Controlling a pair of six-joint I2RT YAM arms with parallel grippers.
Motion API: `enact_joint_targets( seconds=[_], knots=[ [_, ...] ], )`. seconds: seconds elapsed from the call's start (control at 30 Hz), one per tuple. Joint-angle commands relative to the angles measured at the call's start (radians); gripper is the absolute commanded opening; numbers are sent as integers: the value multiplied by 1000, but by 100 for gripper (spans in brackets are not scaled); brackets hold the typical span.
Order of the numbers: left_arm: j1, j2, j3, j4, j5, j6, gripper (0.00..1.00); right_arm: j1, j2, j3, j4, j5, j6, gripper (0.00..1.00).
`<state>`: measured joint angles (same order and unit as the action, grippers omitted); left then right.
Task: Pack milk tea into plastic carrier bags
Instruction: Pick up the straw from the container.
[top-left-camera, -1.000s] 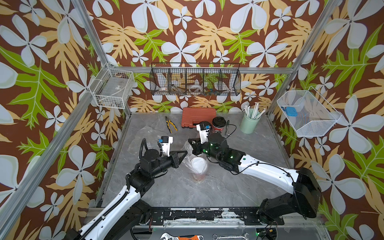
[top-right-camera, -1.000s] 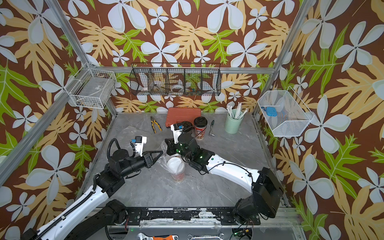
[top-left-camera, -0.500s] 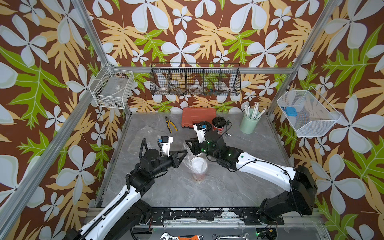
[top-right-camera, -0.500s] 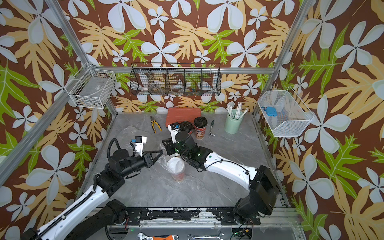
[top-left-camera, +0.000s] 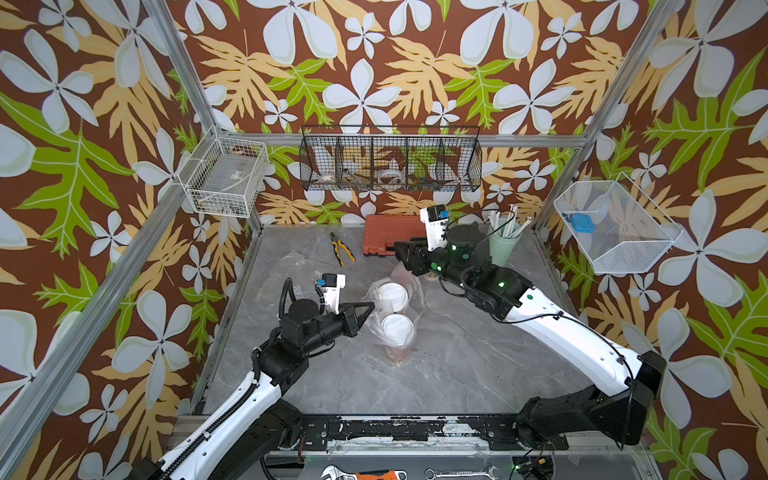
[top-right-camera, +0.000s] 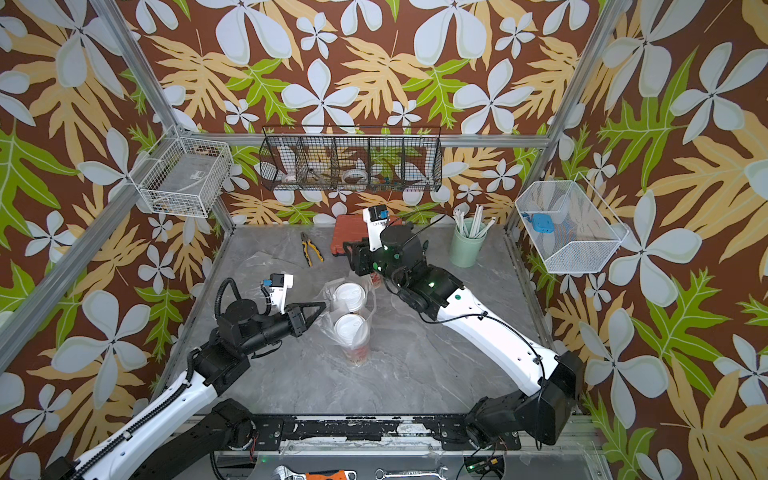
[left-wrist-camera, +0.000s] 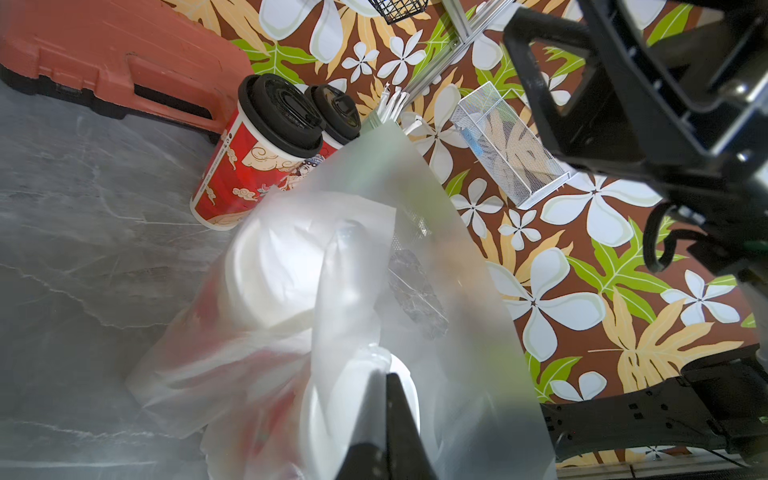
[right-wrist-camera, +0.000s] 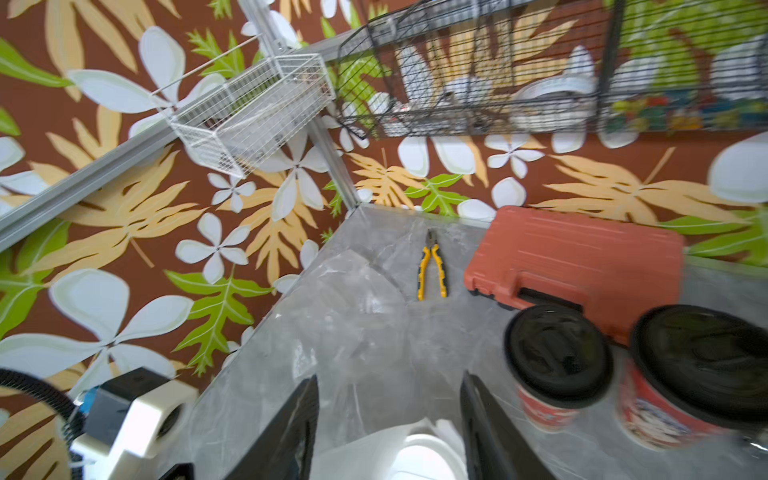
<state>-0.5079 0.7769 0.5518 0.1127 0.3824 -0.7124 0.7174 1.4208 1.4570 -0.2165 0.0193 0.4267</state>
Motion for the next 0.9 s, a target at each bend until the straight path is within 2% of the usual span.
enact_joint_targets(
  seconds=[0.0,0.17,0.4,0.5,0.63,0.73,0.87],
  knots=[
    [0,2,-3,33,8,-5,0,-78,-2,41,-134,54,-49,53],
    [1,-8,-2,30,9,-5,0,-301,19,82,-219,21,-79,50],
    [1,-16,-18,51,11,-15,0,-575,138,194,-300,13,-90,46],
    [0,-19,-22,54,13,-15,0,-642,200,239,-297,19,-109,44],
    [1,-22,-28,53,14,-15,0,-710,306,297,-273,-34,-145,43],
    [0,-25,-35,55,15,-17,0,-748,360,291,-213,-87,-160,42],
    [1,-33,-52,74,10,-24,0,-771,446,321,-173,-100,-186,42]
  ],
)
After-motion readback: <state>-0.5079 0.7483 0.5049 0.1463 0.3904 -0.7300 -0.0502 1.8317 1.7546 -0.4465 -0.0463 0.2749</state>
